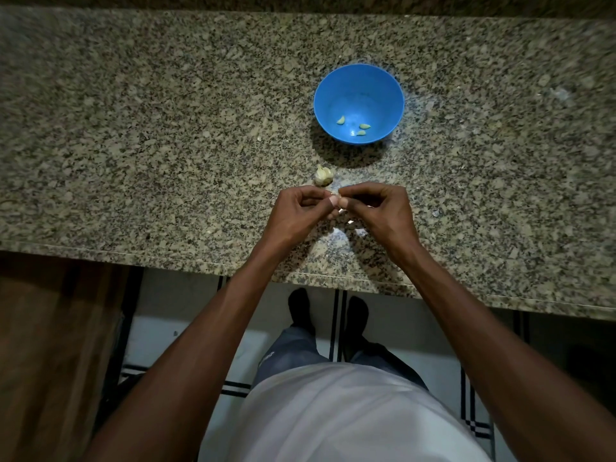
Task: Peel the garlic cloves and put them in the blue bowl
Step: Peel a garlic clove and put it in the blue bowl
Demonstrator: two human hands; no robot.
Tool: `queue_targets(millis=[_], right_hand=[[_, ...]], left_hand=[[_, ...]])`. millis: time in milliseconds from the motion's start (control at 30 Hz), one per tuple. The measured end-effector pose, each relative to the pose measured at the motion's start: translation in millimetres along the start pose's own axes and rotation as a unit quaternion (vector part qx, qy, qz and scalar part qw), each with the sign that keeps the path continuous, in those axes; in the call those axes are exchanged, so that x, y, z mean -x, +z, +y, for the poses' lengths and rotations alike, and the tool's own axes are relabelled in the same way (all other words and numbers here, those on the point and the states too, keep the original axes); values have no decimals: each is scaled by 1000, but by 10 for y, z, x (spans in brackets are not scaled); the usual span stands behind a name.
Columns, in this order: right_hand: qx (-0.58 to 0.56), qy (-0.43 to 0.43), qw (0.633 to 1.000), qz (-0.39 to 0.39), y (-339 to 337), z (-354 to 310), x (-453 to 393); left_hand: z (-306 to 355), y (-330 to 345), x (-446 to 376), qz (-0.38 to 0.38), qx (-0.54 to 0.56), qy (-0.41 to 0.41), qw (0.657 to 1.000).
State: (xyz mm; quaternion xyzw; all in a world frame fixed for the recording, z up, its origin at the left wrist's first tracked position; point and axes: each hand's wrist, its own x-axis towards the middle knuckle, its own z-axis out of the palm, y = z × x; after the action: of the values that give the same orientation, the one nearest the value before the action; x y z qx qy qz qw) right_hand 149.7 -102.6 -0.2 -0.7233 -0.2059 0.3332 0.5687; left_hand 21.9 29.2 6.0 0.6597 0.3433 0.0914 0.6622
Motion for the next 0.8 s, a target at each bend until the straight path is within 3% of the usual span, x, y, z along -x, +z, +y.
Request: queue_targets(millis=[433,800], right_hand=[[-128,59,990,17,43,-9,46],[-90,62,994,16,20,-44,52]], left_hand=[[8,101,-4,59,68,-29,996],[-42,125,-22,104,-44,33,993]])
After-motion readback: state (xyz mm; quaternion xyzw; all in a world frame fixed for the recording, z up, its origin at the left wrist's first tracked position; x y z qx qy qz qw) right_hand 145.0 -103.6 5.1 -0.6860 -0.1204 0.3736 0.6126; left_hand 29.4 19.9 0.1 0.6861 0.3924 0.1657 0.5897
